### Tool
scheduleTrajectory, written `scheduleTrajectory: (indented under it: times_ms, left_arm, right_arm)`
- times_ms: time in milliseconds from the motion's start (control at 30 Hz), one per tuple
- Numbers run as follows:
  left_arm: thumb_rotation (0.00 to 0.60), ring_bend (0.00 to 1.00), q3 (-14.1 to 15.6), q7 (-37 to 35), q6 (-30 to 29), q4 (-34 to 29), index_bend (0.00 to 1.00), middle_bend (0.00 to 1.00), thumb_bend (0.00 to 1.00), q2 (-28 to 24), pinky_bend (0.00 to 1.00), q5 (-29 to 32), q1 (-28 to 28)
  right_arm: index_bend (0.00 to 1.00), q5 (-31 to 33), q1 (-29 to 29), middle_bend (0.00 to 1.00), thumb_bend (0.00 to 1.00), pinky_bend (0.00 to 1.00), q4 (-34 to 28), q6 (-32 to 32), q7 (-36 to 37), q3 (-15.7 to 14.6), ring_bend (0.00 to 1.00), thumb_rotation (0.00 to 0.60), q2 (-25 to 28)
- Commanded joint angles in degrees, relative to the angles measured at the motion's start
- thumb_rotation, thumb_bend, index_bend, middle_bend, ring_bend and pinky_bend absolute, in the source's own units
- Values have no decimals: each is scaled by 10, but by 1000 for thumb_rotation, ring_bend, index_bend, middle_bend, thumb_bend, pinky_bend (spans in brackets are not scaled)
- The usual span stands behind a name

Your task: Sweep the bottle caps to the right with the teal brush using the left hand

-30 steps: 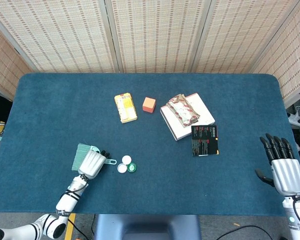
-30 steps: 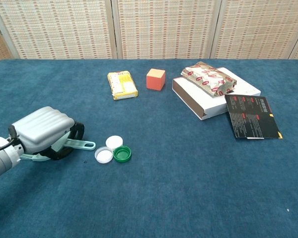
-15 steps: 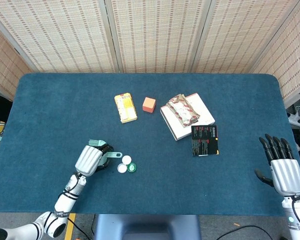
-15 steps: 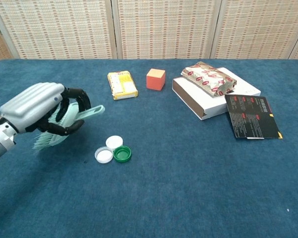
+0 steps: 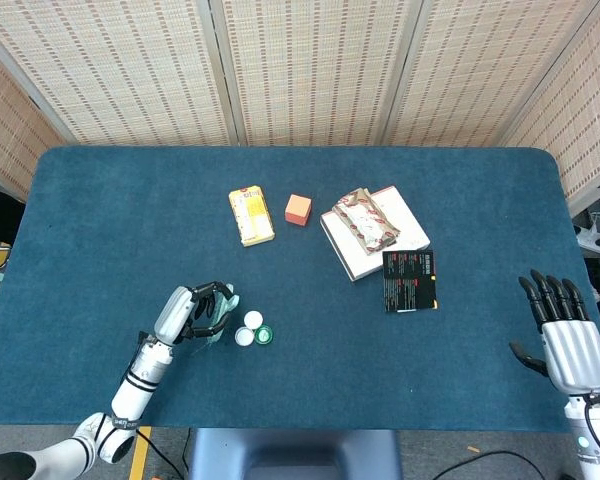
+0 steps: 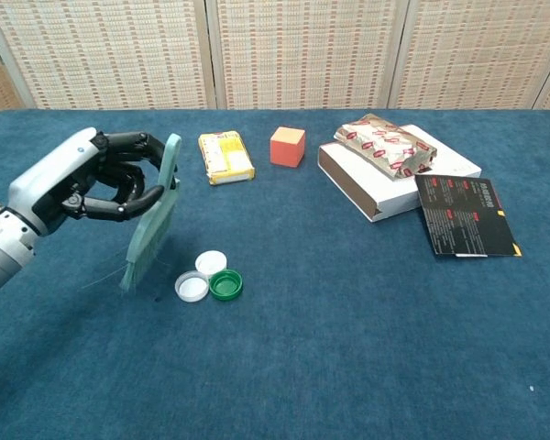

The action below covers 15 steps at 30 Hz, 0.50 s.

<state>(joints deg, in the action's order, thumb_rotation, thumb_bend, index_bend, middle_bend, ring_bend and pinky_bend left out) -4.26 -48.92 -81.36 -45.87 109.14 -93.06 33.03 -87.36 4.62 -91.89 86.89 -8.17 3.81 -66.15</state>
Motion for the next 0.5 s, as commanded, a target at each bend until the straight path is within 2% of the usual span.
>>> scheduleTrajectory:
  times_ms: [33,300,500]
  left_arm:
    - [600,696,10,-17,8,35,740,881,772,24,841,-7,10]
    - [600,696,22,-47,18,70,741,881,772,54,842,-14,24]
    - [600,697,22,-44,8,66,740,881,771,77,841,-24,42]
  right_arm:
    - [0,0,-1,0,148,0,0,1,1,0,0,600,1]
    - [0,1,-2,0,148,0,0,1,-2,1,0,600,0]
    - [0,2,-2,0,148,0,-2,0,-3,1,0,600,0]
